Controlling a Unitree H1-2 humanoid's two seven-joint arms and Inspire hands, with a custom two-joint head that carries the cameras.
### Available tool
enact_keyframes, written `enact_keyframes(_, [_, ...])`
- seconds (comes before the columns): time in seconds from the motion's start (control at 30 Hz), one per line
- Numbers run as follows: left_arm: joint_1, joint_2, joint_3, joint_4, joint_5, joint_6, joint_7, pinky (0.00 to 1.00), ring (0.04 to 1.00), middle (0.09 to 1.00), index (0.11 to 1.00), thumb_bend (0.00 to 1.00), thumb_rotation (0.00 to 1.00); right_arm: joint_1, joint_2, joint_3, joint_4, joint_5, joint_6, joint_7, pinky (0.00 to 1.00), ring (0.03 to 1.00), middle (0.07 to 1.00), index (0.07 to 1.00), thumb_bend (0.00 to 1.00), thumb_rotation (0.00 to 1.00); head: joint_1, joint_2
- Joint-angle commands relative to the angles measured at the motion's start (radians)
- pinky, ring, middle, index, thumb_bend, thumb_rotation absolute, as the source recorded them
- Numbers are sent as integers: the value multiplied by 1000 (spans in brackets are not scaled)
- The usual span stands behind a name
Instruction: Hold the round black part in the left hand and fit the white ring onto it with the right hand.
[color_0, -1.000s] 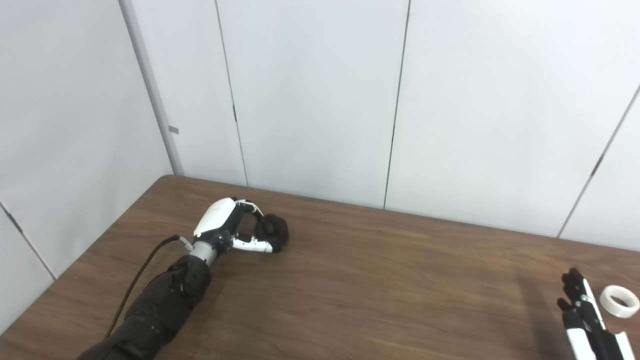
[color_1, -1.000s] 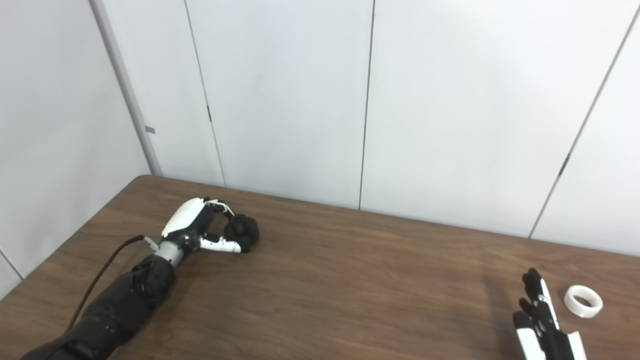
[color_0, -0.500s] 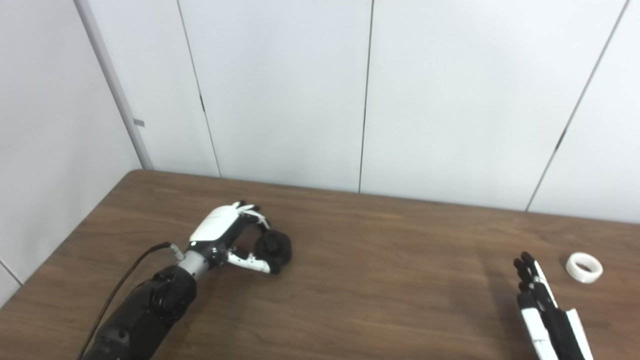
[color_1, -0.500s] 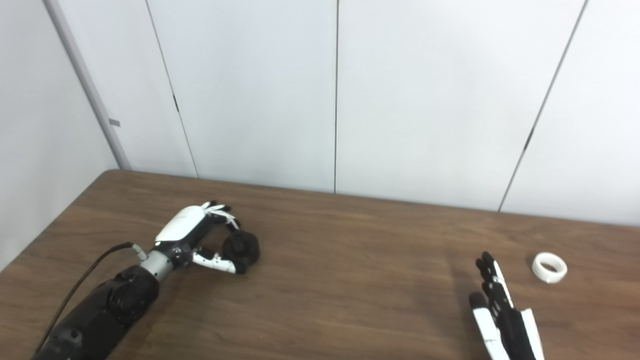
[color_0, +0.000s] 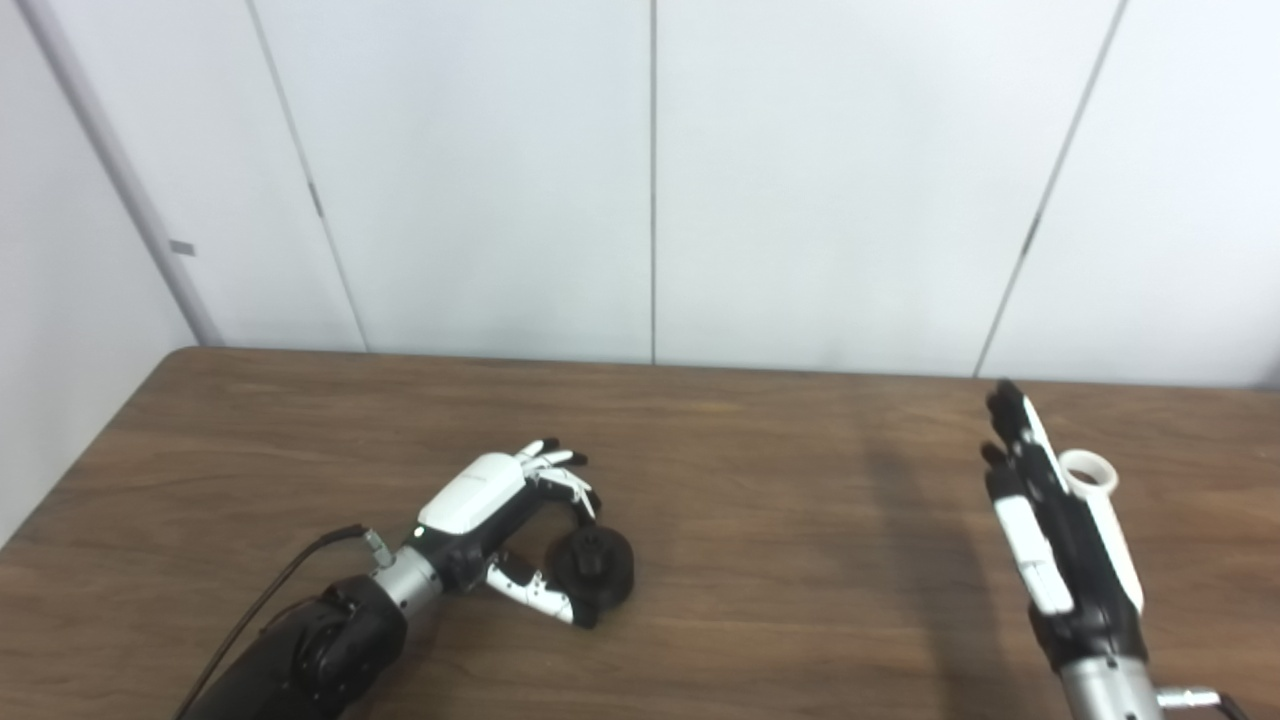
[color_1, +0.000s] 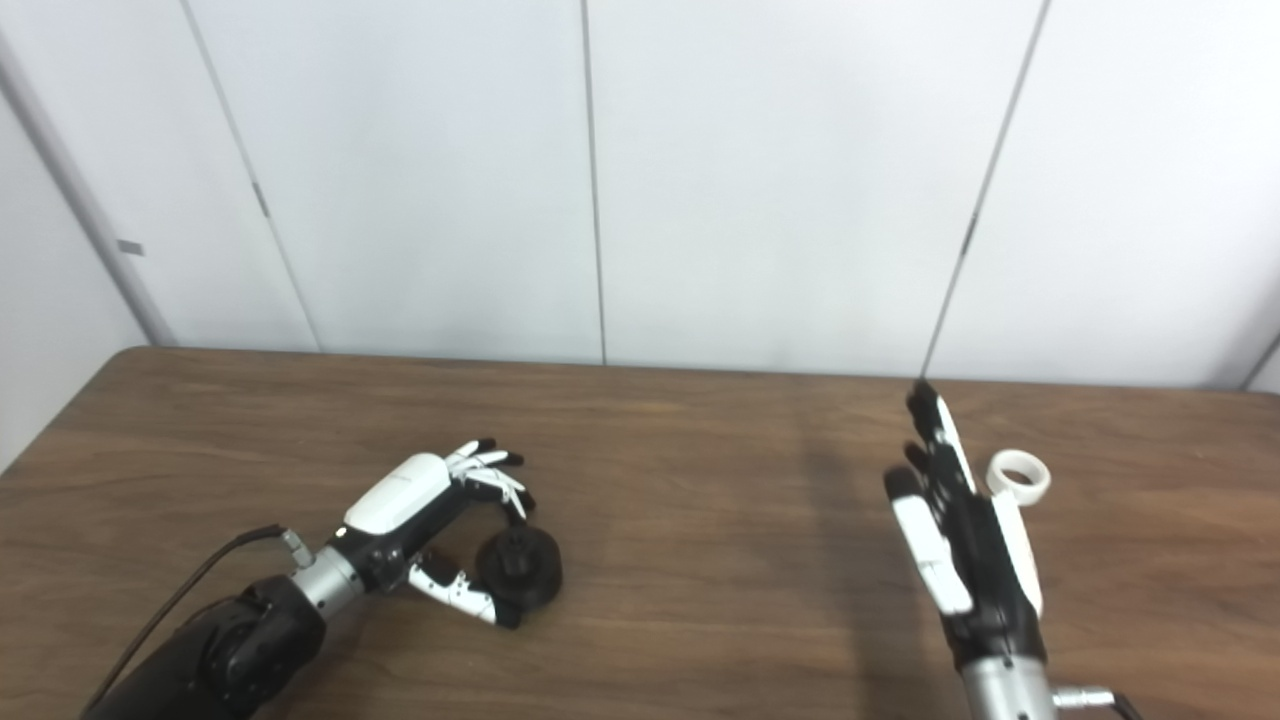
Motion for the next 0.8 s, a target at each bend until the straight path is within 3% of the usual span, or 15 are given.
enact_keyframes(0.0, [-12, -10, -21, -40, -20, -27, -24, 1000, 916, 700, 481, 524, 57, -35, -9, 0, -56, -4, 0, 0, 974, 998, 988, 990, 479, 913, -20, 4])
enact_keyframes(0.23, [0, -60, -48, -103, -11, -27, -69, 1000, 925, 699, 481, 524, 59, -50, -32, -3, -139, -42, 90, 11, 997, 998, 983, 988, 516, 934, -69, 16])
enact_keyframes(0.43, [9, -78, -70, -112, -9, -27, -68, 1000, 928, 698, 480, 523, 60, -50, -59, -23, -205, -99, 167, 9, 1000, 1000, 982, 982, 512, 972, -110, 22])
enact_keyframes(0.67, [-9, -68, -101, -78, 25, -27, -11, 1000, 927, 701, 481, 523, 58, -56, -117, -54, -262, -112, 213, 22, 1000, 1000, 966, 968, 514, 936, -172, 15])
enact_keyframes(0.77, [-18, -63, -115, -55, 36, -27, 22, 1000, 927, 700, 481, 523, 58, -40, -146, -61, -282, -142, 230, 27, 930, 961, 948, 952, 507, 858, -184, 12])
